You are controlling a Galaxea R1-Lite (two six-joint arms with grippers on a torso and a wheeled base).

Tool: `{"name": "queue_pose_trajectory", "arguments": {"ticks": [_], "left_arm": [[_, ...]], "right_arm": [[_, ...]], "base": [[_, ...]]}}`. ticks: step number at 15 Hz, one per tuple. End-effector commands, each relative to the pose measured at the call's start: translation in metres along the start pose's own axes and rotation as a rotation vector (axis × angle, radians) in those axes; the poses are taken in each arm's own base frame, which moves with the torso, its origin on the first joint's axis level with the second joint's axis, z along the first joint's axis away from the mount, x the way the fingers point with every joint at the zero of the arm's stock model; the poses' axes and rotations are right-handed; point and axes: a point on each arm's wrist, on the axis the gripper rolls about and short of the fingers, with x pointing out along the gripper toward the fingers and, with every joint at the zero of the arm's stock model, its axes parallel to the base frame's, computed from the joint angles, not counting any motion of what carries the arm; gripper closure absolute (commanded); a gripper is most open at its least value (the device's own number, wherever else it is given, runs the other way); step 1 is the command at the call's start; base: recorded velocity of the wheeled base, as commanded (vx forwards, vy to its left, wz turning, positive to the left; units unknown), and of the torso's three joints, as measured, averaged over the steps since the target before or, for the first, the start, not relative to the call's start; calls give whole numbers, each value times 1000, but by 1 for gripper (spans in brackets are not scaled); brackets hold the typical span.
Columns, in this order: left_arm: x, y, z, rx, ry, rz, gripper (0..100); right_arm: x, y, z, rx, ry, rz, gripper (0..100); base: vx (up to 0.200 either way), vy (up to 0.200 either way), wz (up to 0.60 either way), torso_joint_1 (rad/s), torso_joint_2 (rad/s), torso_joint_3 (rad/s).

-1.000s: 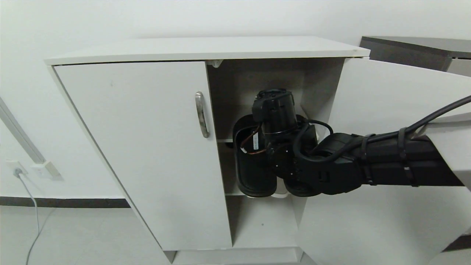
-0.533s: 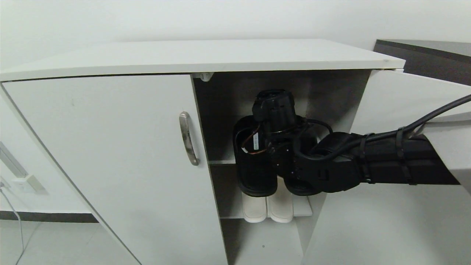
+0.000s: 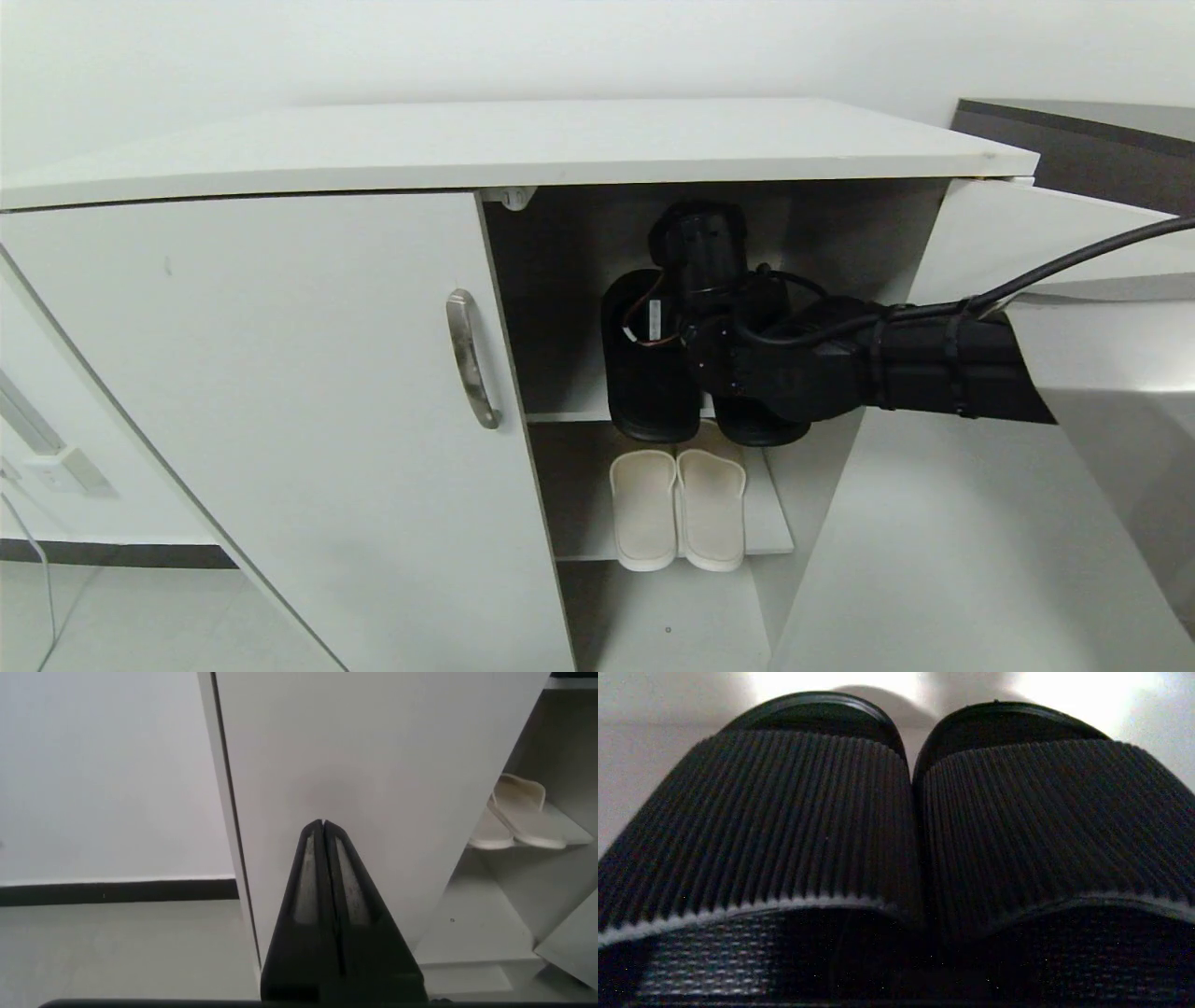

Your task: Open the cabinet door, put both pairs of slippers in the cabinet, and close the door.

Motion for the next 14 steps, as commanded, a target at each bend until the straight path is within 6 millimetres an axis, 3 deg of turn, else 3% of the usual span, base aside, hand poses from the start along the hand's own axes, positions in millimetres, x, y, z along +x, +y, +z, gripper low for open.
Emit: {"name": "queue_pose_trajectory", "arguments": {"ticks": [1, 4, 8, 9, 14], "left_arm": [[0, 0, 0, 0, 1, 1, 100], [0, 0, 0, 0, 0, 1, 100], [0, 0, 0, 0, 0, 2, 100], [0, 0, 0, 0, 1, 2, 100], [0, 0, 0, 0, 0, 2, 100]], "right_arm": [[13, 0, -5, 0, 7, -7, 100], [16, -4, 3, 5, 7, -14, 100], [19, -4, -1, 5, 15, -19, 100], [19, -4, -1, 6, 15, -17, 0], [19, -3, -5, -6, 35, -20, 0]], "base": [[0, 0, 0, 0, 0, 0], [0, 0, 0, 0, 0, 0], [0, 0, 0, 0, 0, 0], [0, 0, 0, 0, 0, 0], [0, 0, 0, 0, 0, 0]]}}
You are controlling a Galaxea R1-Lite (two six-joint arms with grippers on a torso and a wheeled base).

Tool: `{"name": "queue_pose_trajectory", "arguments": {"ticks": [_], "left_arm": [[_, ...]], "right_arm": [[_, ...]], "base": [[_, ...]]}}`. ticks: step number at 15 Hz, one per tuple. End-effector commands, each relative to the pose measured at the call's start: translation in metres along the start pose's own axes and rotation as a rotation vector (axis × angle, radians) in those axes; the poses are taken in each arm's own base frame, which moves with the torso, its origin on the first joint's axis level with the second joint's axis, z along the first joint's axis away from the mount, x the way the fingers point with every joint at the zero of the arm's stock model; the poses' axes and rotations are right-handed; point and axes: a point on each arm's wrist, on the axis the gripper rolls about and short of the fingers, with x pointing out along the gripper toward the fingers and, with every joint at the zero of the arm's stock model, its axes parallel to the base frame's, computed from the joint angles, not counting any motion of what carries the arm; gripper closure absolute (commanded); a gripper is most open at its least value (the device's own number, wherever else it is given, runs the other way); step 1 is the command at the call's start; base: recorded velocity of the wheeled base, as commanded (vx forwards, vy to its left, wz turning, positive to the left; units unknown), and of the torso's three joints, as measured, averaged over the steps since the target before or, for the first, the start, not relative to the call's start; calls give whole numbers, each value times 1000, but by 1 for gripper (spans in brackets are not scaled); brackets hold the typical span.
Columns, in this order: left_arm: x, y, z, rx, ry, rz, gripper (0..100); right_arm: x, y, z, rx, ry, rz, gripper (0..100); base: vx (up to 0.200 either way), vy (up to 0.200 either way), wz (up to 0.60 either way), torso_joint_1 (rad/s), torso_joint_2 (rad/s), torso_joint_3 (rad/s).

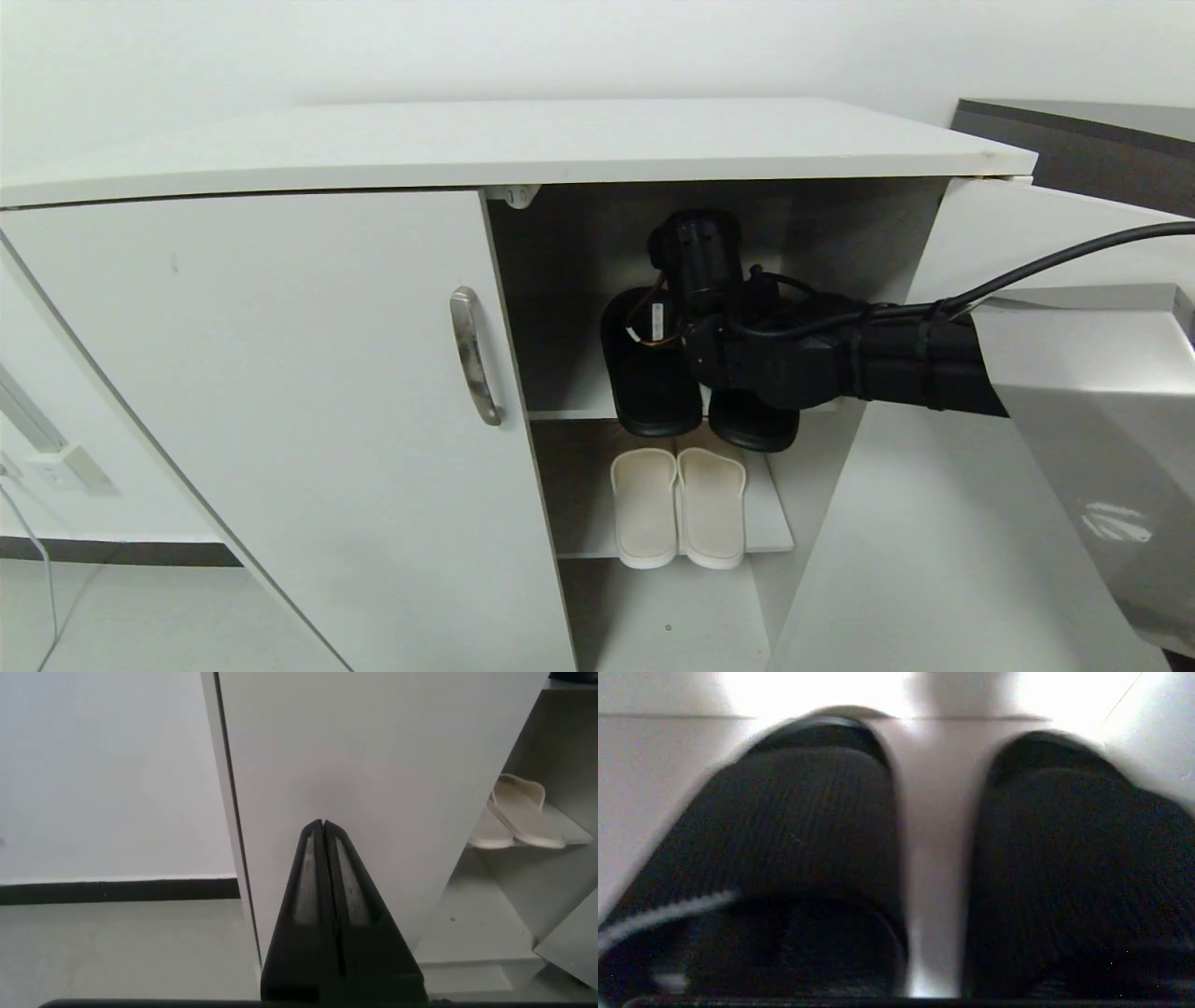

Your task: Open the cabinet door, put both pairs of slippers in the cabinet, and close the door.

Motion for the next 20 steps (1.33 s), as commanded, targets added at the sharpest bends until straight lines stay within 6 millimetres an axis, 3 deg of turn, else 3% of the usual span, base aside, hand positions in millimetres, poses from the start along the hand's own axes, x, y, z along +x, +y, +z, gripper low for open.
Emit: {"name": "queue_pose_trajectory", "arguments": {"ticks": [1, 6, 12, 16, 20], "left_arm": [[0, 0, 0, 0, 0, 0, 100], [0, 0, 0, 0, 1, 2, 100], [0, 0, 0, 0, 1, 0, 100], [0, 0, 0, 0, 0, -1, 100], [0, 0, 0, 0, 1, -3, 100]], "right_arm": [[-5, 0, 1, -2, 2, 4, 0], [-48, -5, 7, -10, 22, 41, 0], [-116, -22, 1, -22, 8, 114, 0], [-176, -56, -20, -47, 4, 342, 0], [-194, -83, -41, -78, -60, 511, 0]], "base": [[0, 0, 0, 0, 0, 0], [0, 0, 0, 0, 0, 0], [0, 0, 0, 0, 0, 0], [0, 0, 0, 0, 0, 0], [0, 0, 0, 0, 0, 0]]}}
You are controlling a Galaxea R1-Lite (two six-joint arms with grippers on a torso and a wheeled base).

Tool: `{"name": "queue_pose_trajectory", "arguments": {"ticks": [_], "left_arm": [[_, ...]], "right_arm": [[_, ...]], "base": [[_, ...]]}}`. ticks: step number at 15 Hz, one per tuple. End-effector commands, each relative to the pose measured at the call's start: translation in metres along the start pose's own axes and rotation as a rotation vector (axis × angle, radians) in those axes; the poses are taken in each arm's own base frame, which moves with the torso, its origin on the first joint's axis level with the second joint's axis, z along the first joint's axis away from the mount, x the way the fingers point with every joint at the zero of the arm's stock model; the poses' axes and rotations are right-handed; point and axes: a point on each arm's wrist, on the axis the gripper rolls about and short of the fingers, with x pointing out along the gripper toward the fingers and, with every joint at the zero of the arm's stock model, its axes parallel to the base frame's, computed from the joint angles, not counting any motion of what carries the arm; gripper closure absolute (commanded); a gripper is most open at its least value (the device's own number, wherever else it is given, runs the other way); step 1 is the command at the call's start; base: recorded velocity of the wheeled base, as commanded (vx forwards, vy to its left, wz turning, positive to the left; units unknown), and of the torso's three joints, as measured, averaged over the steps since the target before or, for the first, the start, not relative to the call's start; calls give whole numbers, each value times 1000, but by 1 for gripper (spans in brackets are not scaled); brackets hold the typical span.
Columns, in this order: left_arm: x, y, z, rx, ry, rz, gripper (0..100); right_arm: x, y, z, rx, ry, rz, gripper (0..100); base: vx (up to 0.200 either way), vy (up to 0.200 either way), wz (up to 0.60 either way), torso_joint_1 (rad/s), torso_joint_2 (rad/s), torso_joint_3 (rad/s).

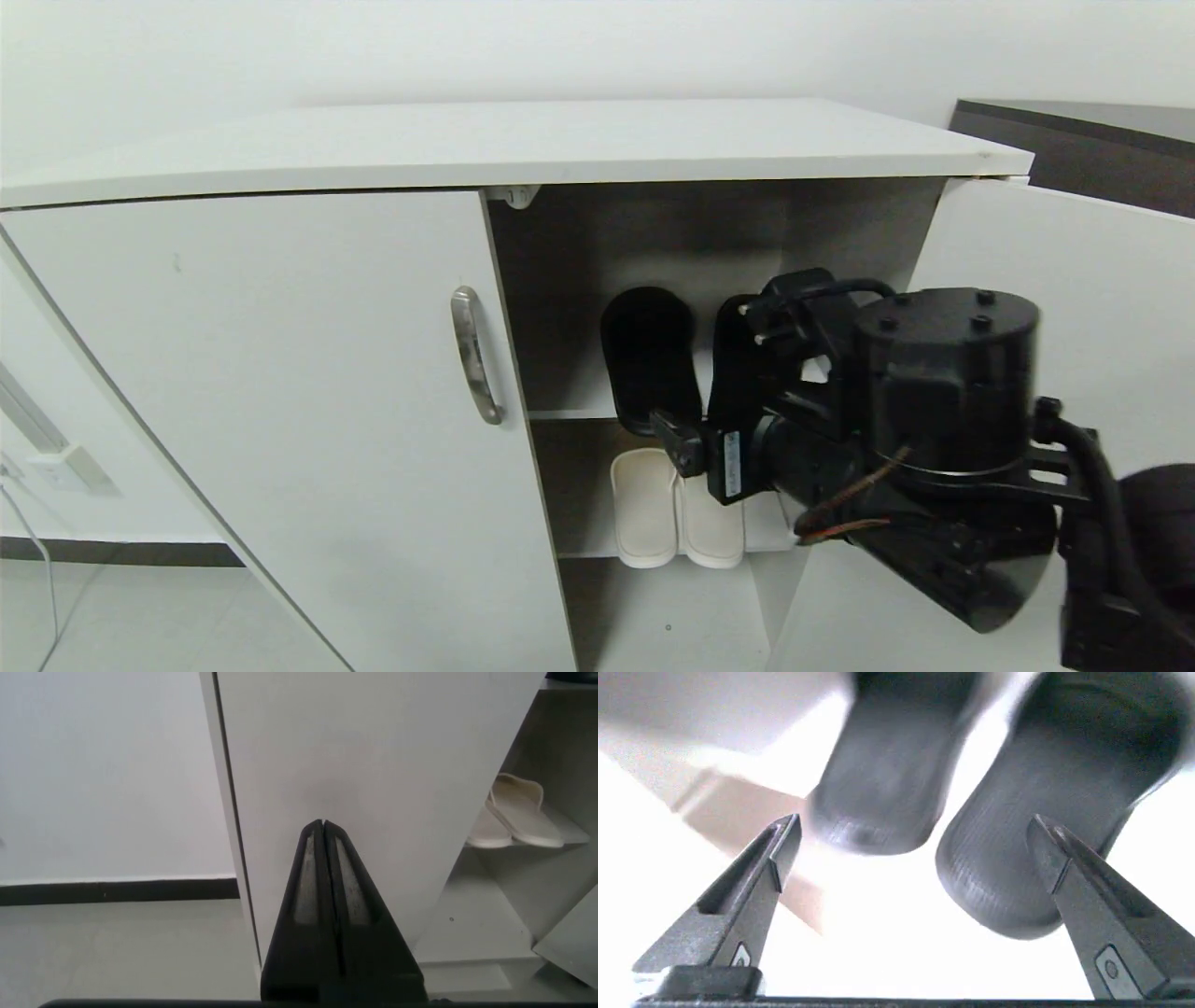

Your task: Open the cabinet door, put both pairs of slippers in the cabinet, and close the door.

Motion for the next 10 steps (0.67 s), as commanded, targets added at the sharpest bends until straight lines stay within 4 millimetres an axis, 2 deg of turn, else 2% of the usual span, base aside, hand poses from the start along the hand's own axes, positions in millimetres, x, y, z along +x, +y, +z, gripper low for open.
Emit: {"name": "queue_pose_trajectory", "arguments": {"ticks": [1, 7, 10], "left_arm": [[0, 0, 0, 0, 1, 1, 100], [0, 0, 0, 0, 1, -1, 100], [0, 0, 0, 0, 2, -3, 100]], "right_arm": [[-26, -11, -6, -10, -45, 64, 100], [-23, -11, -12, -20, -21, 92, 100], [-22, -11, -14, -22, -16, 92, 100]], "base": [[0, 0, 0, 0, 0, 0], [0, 0, 0, 0, 0, 0], [-200, 0, 0, 6, -1, 2]]}}
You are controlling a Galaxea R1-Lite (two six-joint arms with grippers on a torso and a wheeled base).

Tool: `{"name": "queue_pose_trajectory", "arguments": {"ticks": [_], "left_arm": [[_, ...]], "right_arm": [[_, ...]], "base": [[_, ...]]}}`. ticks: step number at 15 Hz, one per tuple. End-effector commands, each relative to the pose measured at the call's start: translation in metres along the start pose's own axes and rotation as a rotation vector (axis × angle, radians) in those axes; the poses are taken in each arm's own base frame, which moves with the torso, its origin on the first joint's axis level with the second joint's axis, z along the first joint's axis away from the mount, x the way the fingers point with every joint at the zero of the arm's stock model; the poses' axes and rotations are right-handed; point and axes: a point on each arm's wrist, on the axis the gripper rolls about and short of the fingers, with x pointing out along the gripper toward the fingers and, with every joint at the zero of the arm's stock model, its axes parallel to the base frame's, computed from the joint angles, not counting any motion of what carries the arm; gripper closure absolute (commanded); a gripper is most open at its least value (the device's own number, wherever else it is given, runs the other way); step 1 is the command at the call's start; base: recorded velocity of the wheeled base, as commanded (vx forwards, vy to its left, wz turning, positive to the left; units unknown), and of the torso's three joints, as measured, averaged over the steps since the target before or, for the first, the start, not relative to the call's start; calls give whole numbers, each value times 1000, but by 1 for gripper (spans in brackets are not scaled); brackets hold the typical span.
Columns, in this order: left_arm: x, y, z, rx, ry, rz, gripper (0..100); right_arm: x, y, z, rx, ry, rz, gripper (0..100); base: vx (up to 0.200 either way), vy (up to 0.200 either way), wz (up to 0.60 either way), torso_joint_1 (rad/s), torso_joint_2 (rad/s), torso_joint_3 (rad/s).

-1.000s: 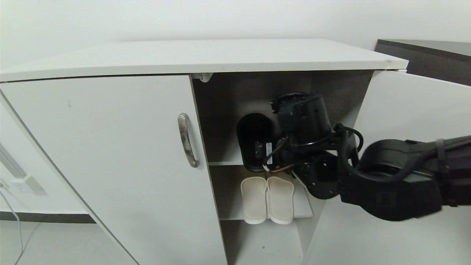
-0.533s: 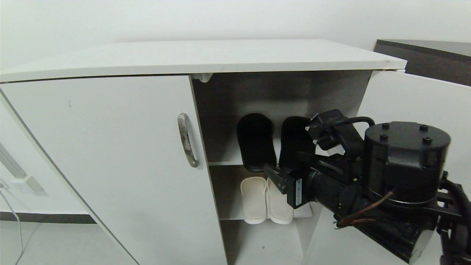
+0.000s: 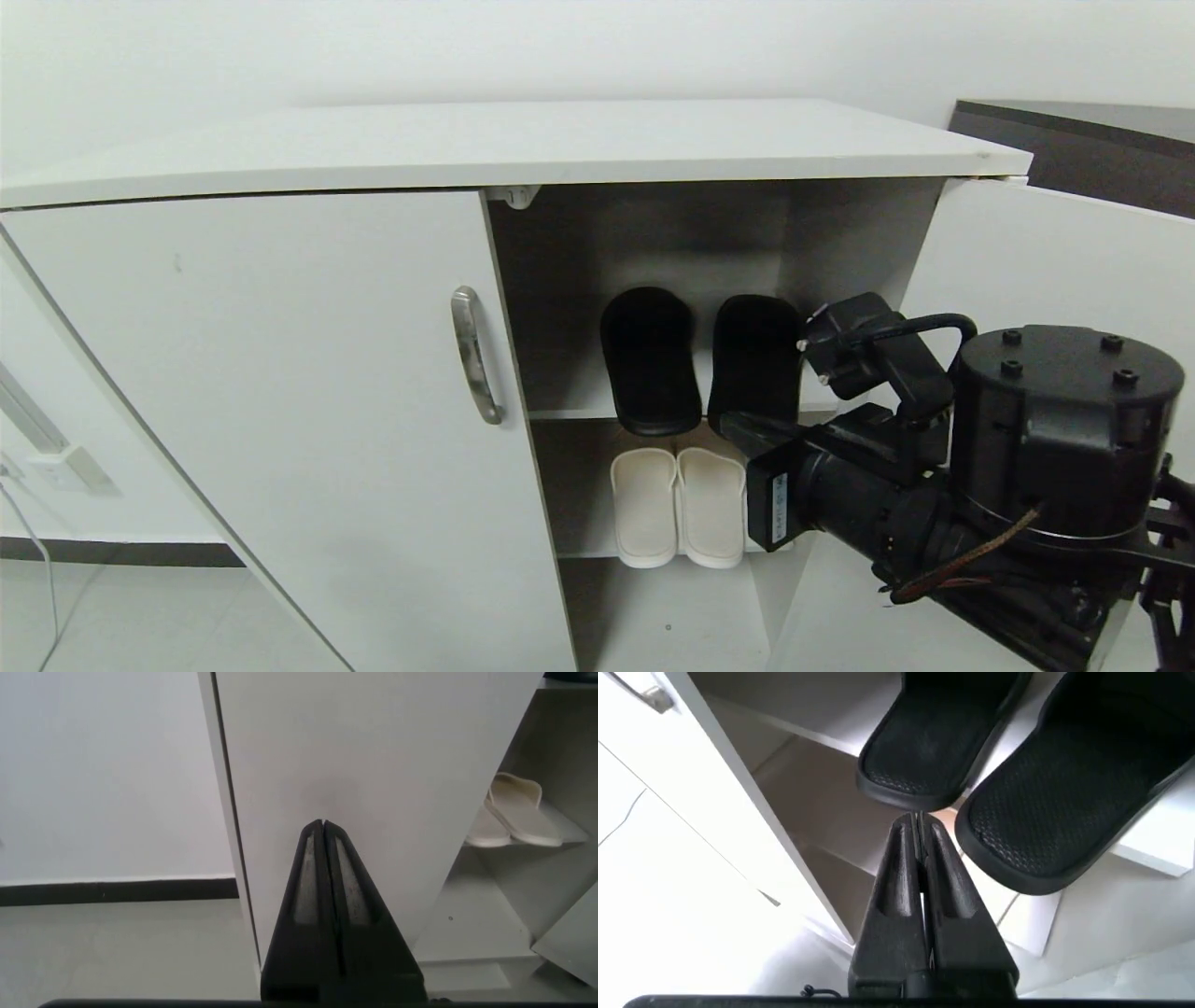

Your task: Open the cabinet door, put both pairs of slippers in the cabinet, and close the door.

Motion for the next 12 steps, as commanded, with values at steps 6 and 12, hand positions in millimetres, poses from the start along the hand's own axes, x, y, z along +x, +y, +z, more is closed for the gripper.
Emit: {"name": "queue_pose_trajectory", "arguments": {"ticks": [6, 12], "left_arm": [[0, 0, 0, 0, 0, 1, 100], [0, 0, 0, 0, -1, 1, 100]], "right_arm": [[3, 1, -6, -9, 22, 1, 100], [7, -6, -13, -13, 49, 11, 100]], "base": [[-200, 0, 0, 3, 5, 3], [-200, 0, 0, 4, 1, 3]]}}
